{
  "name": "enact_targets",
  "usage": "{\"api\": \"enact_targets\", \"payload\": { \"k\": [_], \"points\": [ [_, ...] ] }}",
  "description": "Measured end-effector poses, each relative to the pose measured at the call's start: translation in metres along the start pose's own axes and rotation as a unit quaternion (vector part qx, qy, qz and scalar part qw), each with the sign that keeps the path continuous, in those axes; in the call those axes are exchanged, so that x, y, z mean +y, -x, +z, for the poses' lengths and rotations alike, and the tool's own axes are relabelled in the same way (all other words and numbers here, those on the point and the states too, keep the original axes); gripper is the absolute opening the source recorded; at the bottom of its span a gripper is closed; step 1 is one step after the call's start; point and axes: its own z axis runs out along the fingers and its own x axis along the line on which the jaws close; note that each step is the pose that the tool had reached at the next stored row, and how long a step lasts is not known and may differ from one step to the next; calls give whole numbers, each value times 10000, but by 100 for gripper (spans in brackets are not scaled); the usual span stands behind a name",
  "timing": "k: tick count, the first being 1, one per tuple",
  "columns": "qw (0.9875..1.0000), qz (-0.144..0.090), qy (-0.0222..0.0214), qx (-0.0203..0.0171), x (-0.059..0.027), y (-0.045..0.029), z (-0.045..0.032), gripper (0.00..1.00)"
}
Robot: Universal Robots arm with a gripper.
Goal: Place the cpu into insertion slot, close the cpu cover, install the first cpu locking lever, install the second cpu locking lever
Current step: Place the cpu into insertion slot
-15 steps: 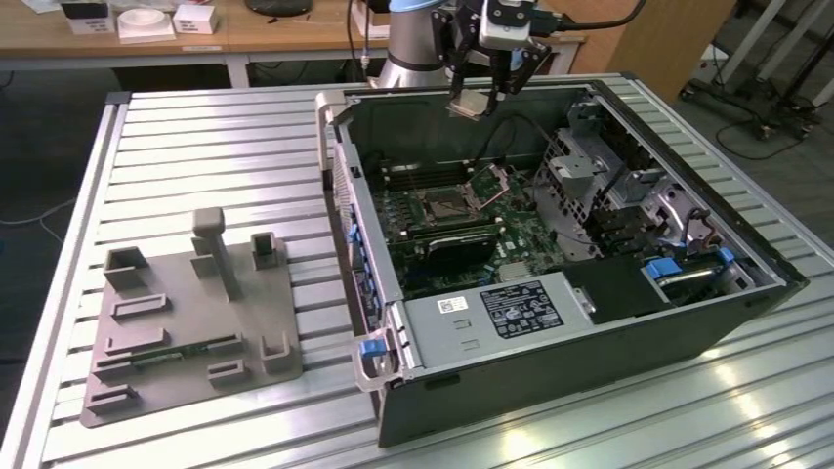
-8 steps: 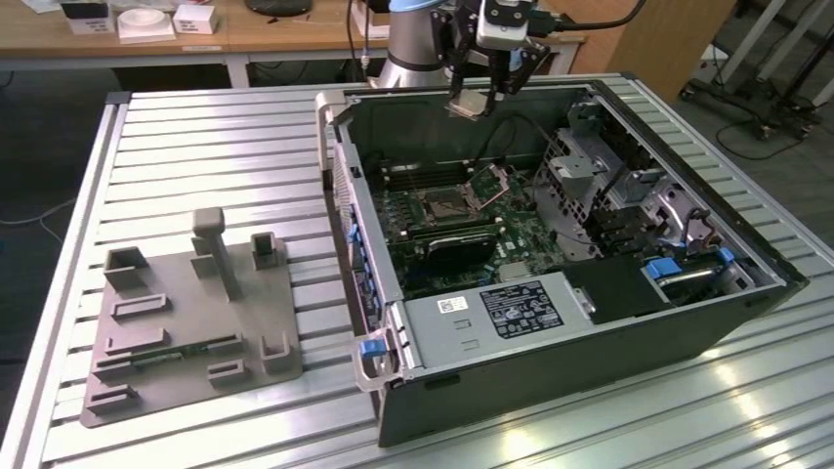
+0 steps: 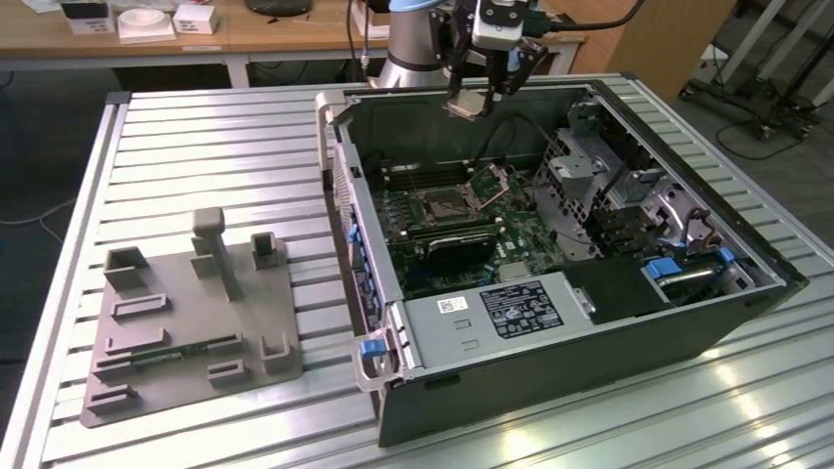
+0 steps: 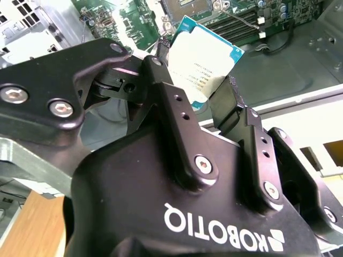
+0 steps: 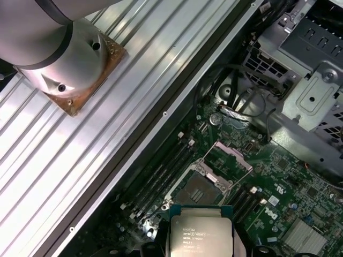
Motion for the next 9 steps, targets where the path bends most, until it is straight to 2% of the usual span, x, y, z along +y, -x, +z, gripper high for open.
{"api": "enact_targets", "payload": {
  "k": [9],
  "points": [
    [9999, 152, 3, -13, -25, -20, -1, 54]
  ]
}}
